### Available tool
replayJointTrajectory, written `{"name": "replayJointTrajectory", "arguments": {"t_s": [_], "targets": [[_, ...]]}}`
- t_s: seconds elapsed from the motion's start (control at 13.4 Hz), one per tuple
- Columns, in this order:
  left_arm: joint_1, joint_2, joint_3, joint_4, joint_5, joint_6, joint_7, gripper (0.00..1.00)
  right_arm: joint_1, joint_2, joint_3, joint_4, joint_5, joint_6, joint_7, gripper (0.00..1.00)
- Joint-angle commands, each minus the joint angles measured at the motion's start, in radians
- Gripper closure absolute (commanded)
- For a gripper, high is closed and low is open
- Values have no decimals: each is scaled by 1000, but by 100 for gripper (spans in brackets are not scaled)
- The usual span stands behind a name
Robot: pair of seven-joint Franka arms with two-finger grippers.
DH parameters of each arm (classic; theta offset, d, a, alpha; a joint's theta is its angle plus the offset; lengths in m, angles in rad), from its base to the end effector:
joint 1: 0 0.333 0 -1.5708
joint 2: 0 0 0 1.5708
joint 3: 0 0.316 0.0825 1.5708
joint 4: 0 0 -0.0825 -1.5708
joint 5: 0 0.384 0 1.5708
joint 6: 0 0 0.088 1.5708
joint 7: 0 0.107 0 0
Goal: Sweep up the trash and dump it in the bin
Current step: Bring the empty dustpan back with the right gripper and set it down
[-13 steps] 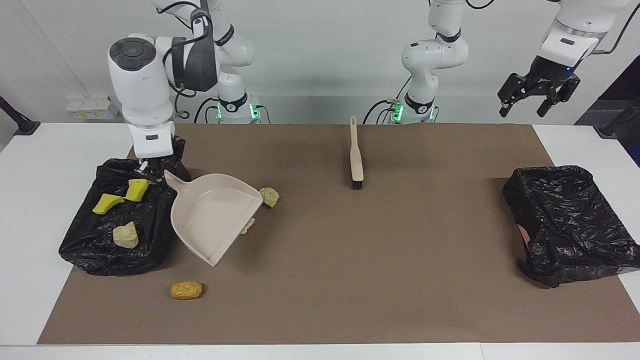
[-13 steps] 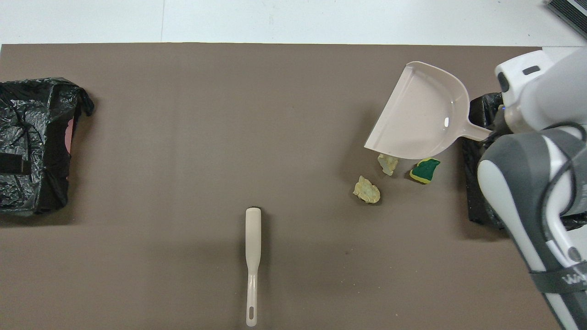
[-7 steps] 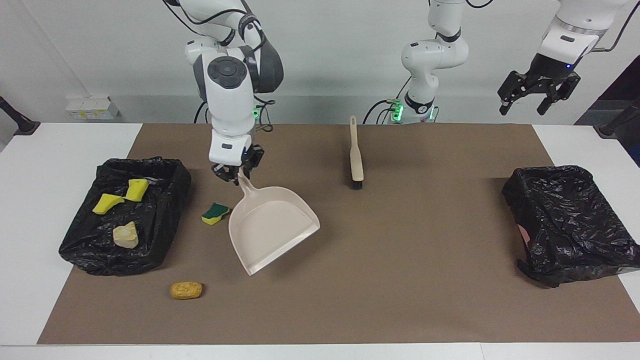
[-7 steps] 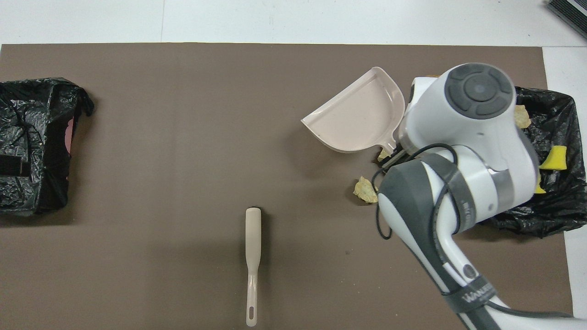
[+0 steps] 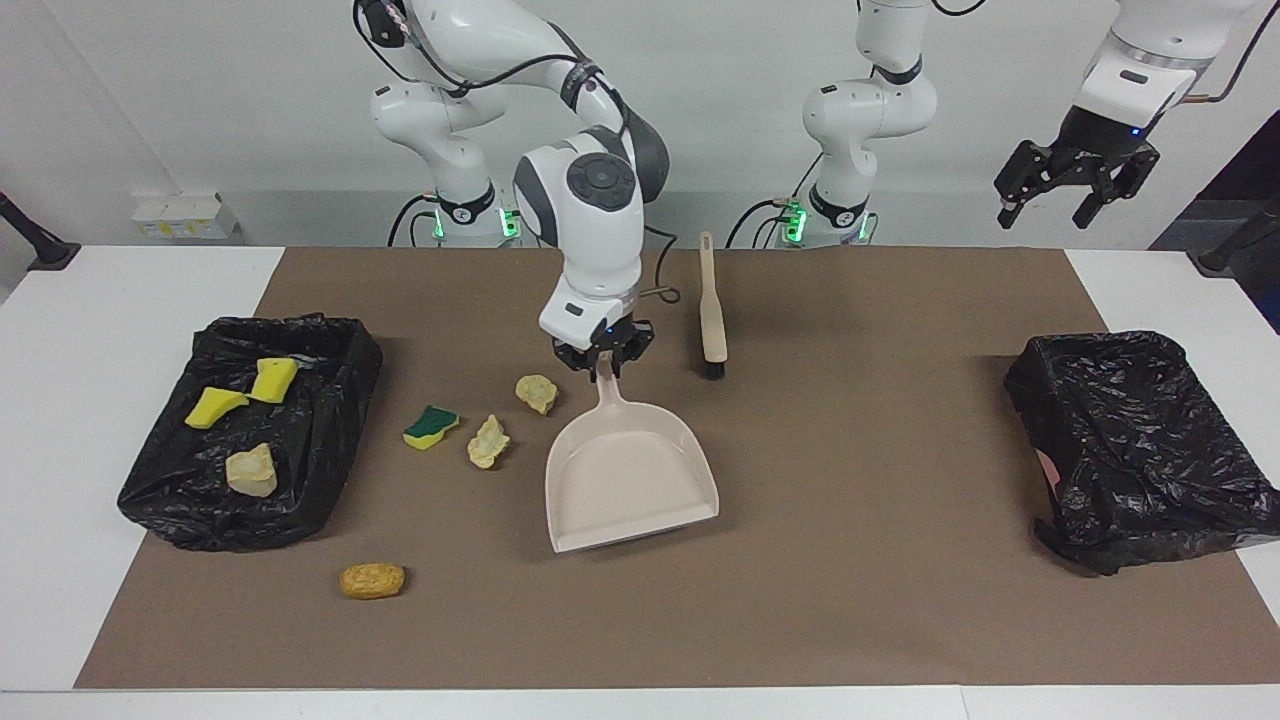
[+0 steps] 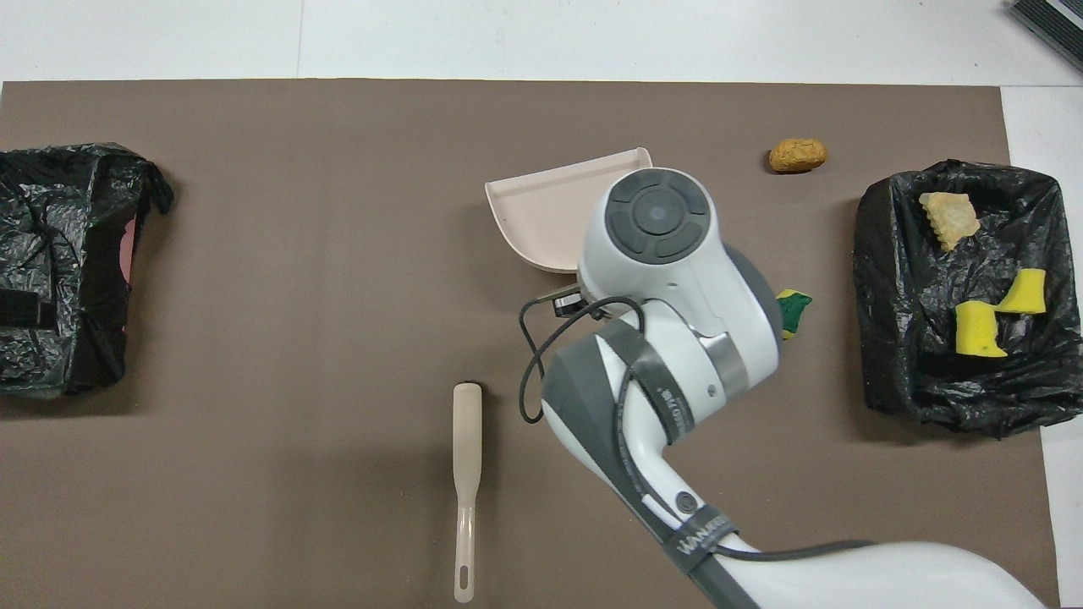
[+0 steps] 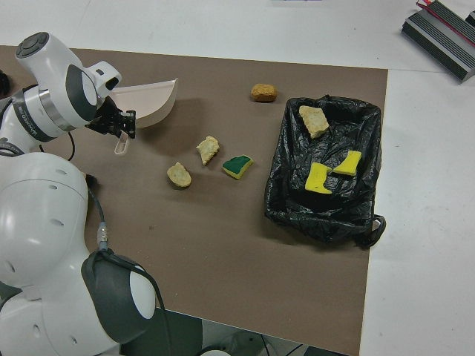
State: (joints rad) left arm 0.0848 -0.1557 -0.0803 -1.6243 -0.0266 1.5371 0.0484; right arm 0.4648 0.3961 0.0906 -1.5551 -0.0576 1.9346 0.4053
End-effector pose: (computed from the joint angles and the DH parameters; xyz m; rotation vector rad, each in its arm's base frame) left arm 0.5014 -0.0045 0.6782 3.1267 -0.0706 0.1069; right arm 0.5765 0.3441 0.4192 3.1076 0.2558 -0.0070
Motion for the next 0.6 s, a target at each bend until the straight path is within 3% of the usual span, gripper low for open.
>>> {"name": "replayJointTrajectory", "arguments": {"t_s": [0.0,0.22,0.45,0.52], "targets": [[4,-15,-2,-9,5,-12,15,0,40,157,-6,168,12,32,111,100],[6,-18,-2,-15,5,-12,15,0,72,259,-8,266,10,60,197,100],[6,-25,-2,-23,5,-11,15,0,74,259,-12,253,7,55,222,96],[4,-25,-2,-23,5,-8,15,0,71,257,-11,251,5,55,222,26]]}}
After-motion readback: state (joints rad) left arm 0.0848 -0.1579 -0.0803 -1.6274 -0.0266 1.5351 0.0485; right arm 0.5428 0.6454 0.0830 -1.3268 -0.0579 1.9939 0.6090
